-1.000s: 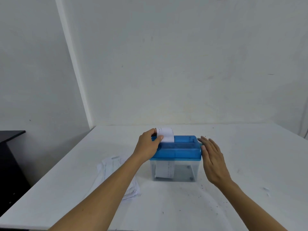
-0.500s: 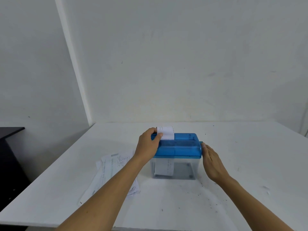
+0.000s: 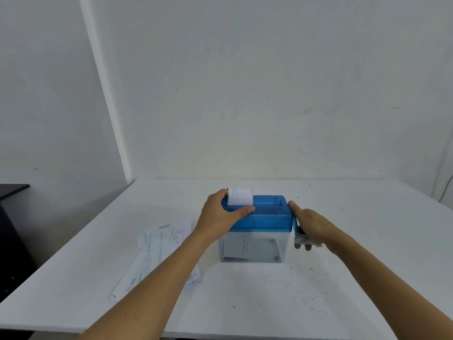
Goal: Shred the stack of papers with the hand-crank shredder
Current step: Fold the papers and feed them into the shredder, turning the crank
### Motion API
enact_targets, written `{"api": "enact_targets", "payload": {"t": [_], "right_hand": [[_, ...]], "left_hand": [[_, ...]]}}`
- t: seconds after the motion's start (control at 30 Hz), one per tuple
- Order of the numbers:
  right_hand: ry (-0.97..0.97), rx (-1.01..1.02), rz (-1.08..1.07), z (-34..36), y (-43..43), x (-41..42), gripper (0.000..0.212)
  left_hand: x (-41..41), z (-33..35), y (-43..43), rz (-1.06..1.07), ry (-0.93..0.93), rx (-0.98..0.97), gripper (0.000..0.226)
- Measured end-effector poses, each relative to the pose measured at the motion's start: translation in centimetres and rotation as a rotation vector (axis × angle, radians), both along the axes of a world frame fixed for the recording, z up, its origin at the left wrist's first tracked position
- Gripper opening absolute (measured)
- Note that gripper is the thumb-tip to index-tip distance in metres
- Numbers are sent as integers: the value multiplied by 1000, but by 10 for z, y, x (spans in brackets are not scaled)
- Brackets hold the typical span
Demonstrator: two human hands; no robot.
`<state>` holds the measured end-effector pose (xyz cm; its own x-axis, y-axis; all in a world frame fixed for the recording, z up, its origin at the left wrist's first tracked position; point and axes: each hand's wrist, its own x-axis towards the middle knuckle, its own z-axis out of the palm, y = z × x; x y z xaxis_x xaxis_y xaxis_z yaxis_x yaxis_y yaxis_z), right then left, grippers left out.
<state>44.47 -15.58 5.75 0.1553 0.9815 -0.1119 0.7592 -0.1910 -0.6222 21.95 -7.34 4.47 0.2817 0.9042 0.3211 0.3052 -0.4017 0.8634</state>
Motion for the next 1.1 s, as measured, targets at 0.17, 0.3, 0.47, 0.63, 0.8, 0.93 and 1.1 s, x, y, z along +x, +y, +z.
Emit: {"api": "enact_targets", "payload": {"t": [0.17,0.3,0.47,0.63,0.8,0.93,1.1], "right_hand": [[99,-160,-28,26,-2,4,58],[41,-104,90,40,-23,12,58],[-9,113,84,68,-22,18,30],[43,377,-18,68,11,27,28],[461,426,-39,26,50,35,11],[679,349,-106,-9,63,31,15],[628,273,-229,-48,58,17,23]], "left_hand": [[-2,4,-3,-49,17,-22,48],[-2,5,-2,-56,-4,-15,45],[-3,4,-1,-75,-27,-13,48],[-3,3,0,-77,-21,-27,52],[-4,0,5,-79,-24,-48,53],[-3,-2,6,-73,-37,-58,60],[-1,-3,4,-72,-25,-57,44]]}}
